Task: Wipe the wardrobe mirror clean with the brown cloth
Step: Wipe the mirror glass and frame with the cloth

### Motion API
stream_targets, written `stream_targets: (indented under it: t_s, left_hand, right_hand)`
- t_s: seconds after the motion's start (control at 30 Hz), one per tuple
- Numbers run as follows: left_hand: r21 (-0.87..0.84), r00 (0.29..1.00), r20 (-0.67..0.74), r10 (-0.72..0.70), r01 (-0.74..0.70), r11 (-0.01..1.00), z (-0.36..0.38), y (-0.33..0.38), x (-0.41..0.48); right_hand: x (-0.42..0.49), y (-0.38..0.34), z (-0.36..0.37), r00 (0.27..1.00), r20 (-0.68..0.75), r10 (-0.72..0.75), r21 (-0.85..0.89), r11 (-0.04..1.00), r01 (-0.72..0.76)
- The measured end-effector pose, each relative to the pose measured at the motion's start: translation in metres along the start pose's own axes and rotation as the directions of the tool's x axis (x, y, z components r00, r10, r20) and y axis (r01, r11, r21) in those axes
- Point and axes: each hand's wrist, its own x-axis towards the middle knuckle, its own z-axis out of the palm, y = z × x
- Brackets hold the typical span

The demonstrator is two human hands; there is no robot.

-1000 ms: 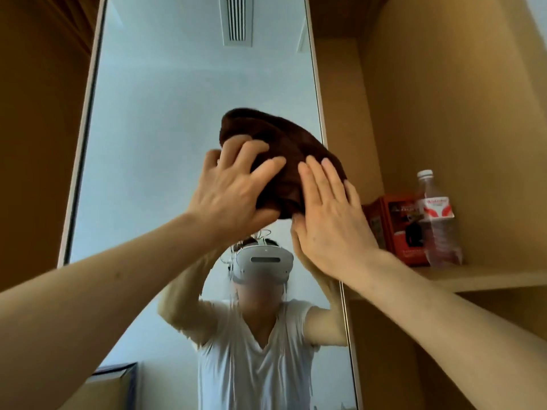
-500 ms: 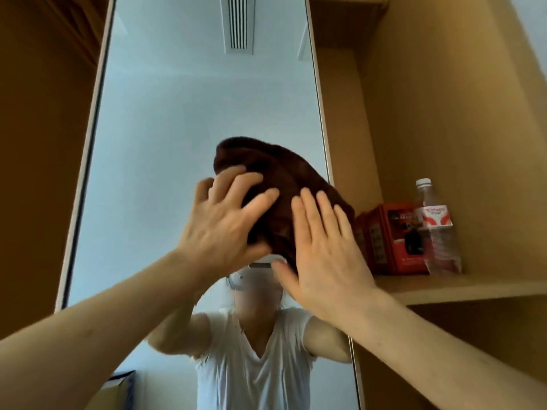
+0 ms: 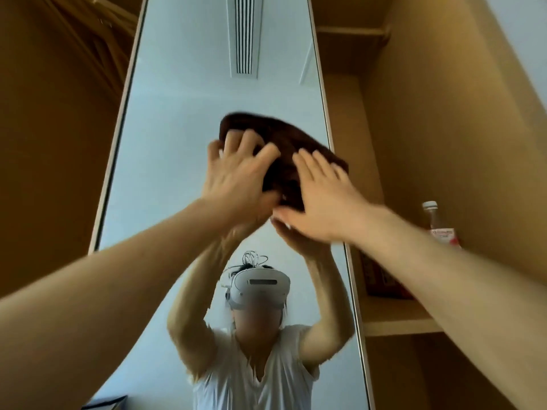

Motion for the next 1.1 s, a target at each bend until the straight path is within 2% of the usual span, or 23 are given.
stream_targets:
  t_s: [0.07,0.13,0.27,0.33,0.43,0.53,0.63,0.8,0.97,1.03,1.1]
  left_hand:
    - [-0.016,0.997,-0.053,0.046,-0.047,0.999,0.001,0.003,-0.047]
    - [0.004,0.993,-0.061,0.106,-0.106,0.994,0.002,0.000,-0.085]
    - [0.070,0.982,-0.019,0.187,-0.185,0.980,0.002,-0.015,-0.091]
    - [0.096,0.989,0.015,0.144,-0.145,0.985,-0.002,-0.021,-0.066]
    - [0.098,0.998,0.070,0.002,-0.009,0.995,-0.004,-0.038,-0.009]
    - [0.074,0.990,0.128,-0.066,0.057,0.996,-0.009,-0.053,0.037]
    - [0.057,0.994,0.100,-0.037,0.031,0.998,-0.008,-0.055,0.027]
    - [-0.035,0.996,-0.076,0.055,-0.057,0.998,-0.001,-0.042,-0.066]
    - [0.051,0.985,-0.046,0.167,-0.164,0.985,0.002,-0.052,-0.088]
    - [0.059,0.995,-0.020,0.100,-0.098,0.993,-0.001,-0.052,-0.061]
    - [0.045,1.000,-0.008,-0.015,0.015,0.999,-0.001,-0.053,-0.024]
  right_hand:
    - [-0.045,-0.012,0.021,0.994,-0.048,-0.093,0.001,0.996,0.093]
    - [-0.075,-0.022,0.035,0.986,-0.028,-0.164,0.018,0.986,0.164]
    - [-0.073,-0.021,0.035,0.978,-0.007,-0.210,0.034,0.977,0.210]
    - [-0.045,-0.016,0.023,0.980,-0.033,-0.196,0.039,0.980,0.197]
    - [0.020,-0.014,0.002,0.994,-0.047,-0.099,0.060,0.993,0.101]
    - [0.065,-0.024,-0.010,0.998,-0.056,-0.013,0.134,0.991,0.021]
    - [0.056,-0.029,0.000,0.994,-0.111,-0.014,0.152,0.988,0.031]
    - [-0.027,-0.042,0.036,0.963,-0.212,-0.165,0.192,0.959,0.207]
    - [-0.044,-0.042,0.048,0.953,-0.216,-0.213,0.152,0.957,0.248]
    - [-0.014,-0.034,0.037,0.951,-0.244,-0.187,0.133,0.965,0.224]
    - [0.027,-0.029,0.019,0.966,-0.238,-0.103,0.184,0.972,0.149]
